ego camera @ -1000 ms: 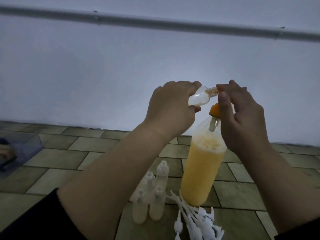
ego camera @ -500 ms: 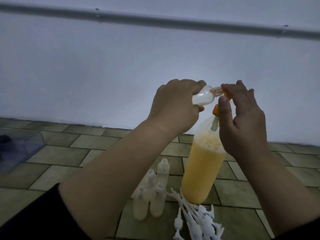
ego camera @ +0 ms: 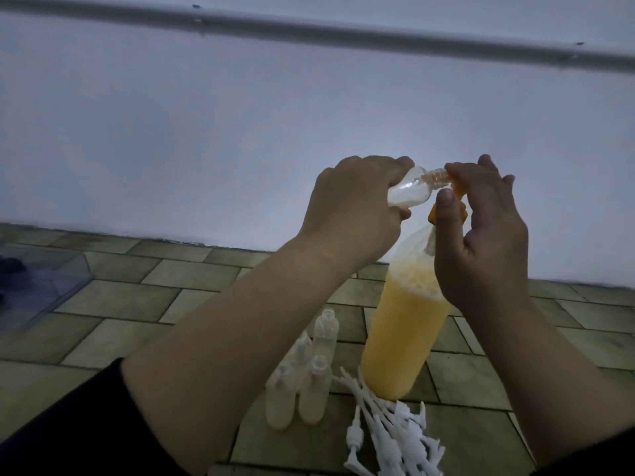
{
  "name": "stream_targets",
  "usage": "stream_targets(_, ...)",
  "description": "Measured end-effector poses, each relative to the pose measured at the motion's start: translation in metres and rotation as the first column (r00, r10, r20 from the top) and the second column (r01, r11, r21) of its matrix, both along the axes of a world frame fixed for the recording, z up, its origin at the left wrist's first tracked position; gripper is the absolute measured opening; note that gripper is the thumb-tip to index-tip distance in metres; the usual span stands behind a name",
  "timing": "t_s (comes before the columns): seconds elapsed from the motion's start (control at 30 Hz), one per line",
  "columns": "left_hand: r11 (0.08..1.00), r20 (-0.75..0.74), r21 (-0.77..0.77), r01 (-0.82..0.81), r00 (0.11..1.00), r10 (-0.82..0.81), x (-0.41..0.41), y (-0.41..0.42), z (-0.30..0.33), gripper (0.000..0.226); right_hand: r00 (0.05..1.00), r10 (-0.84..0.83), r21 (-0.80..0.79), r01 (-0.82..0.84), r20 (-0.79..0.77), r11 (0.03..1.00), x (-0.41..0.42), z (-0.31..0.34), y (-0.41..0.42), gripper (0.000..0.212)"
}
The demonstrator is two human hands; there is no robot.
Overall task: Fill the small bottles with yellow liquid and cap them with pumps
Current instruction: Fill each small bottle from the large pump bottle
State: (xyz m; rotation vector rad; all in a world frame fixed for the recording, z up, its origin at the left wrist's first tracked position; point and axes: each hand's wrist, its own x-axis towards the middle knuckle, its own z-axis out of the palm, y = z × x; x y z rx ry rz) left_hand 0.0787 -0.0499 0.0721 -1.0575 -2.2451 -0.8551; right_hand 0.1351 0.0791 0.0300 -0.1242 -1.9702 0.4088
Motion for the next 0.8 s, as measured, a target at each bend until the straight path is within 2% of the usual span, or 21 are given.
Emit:
stream_targets(0.1, 1.0, 0.015, -0.017, -0.012, 1.0, 0.012, -0.002, 0.0, -0.006, 0.046, 1.0, -0.001, -0.036, 0.002, 0.017, 0.999, -0.004, -0.007, -0.001, 0.051)
stream_targets(0.23, 0.998, -0.011, -0.061, -0.009, 1.0, 0.008, -0.006, -0.005, 0.002, 0.047, 1.0, 0.008, -0.005, -0.008, 0.015, 1.0, -0.001, 0.0, -0.002, 0.053)
stream_targets(0.37, 1.0, -0.046, -0.023, -0.002, 0.999, 0.001, -0.006, -0.006, 0.006, 0.048, 0.999, 0.023, -0.013, -0.024, -0.036, 1.0, -0.002, 0.005, -0.004, 0.05)
stream_targets(0.57, 0.999, -0.025, -0.043, -0.014, 1.0, 0.013, -0.008, -0.003, -0.008, 0.047, 1.0, 0.001, -0.036, -0.001, 0.025, 0.999, -0.007, -0.008, -0.004, 0.046)
stream_targets(0.73, 0.998, -0.059, -0.069, -0.011, 0.998, 0.007, -0.011, -0.005, 0.002, 0.048, 0.997, -0.004, 0.004, 0.003, 0.084, 1.0, -0.001, 0.005, -0.003, 0.059)
stream_targets(0.8, 0.998, -0.076, -0.055, -0.015, 0.997, 0.011, -0.013, -0.004, 0.004, 0.048, 0.998, 0.018, -0.009, -0.017, 0.055, 1.0, 0.0, 0.01, -0.001, 0.058)
